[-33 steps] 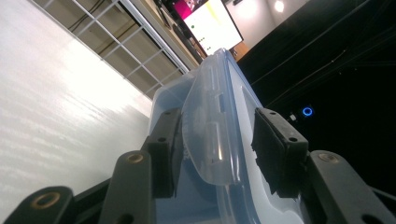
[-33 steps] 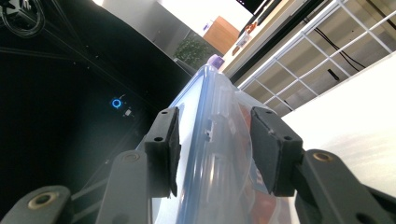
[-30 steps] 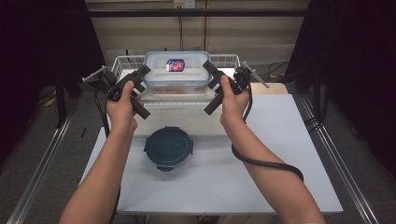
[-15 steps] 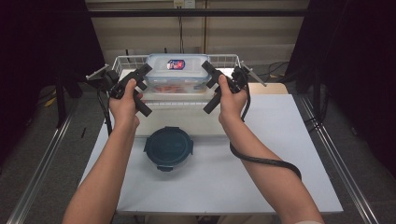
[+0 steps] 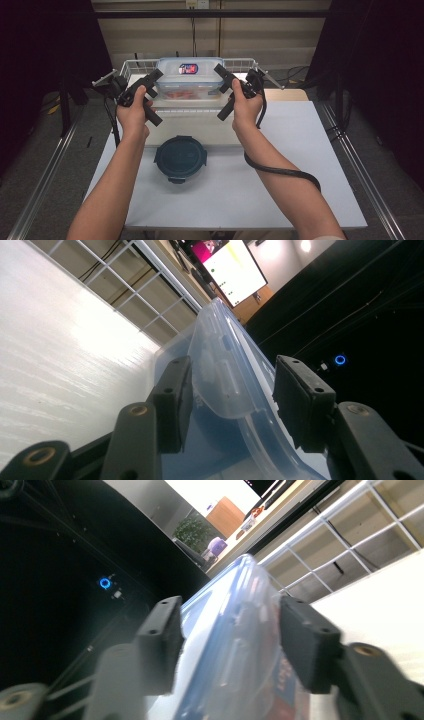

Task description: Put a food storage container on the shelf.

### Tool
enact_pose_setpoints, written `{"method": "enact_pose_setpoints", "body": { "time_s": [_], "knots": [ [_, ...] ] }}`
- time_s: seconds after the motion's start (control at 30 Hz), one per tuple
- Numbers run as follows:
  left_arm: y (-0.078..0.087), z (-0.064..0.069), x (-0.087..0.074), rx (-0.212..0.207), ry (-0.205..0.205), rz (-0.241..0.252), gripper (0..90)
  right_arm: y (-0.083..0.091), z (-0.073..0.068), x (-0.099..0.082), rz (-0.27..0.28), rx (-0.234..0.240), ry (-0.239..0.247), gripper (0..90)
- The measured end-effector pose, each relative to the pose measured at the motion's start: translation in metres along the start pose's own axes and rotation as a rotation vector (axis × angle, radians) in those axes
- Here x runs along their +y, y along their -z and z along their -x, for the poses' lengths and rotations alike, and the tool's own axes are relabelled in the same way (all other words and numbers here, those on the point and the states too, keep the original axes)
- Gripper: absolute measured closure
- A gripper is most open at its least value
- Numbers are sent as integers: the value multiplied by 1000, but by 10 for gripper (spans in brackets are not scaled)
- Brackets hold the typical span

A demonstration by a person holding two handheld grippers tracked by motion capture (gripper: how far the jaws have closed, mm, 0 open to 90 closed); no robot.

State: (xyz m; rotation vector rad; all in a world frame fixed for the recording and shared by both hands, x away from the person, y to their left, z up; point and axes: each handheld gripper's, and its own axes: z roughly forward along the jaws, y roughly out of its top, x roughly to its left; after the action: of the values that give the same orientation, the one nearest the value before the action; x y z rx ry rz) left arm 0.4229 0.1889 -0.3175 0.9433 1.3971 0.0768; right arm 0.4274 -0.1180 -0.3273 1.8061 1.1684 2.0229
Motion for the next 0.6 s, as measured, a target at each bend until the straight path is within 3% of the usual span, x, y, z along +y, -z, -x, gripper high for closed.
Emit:
{"method": "enact_pose_setpoints", "body": {
  "time_s": [0.13,0.27,0.6],
  "knots": [
    [3,3,-1,-5,-43,-12,462,2,-6,-4,2,-5,51,313],
    [7,5,-1,13,-69,3,390,8,-7,-4,15,11,57,287],
    [17,10,-6,0,-100,3,295,27,-7,-3,21,52,64,256]
  ]
}}
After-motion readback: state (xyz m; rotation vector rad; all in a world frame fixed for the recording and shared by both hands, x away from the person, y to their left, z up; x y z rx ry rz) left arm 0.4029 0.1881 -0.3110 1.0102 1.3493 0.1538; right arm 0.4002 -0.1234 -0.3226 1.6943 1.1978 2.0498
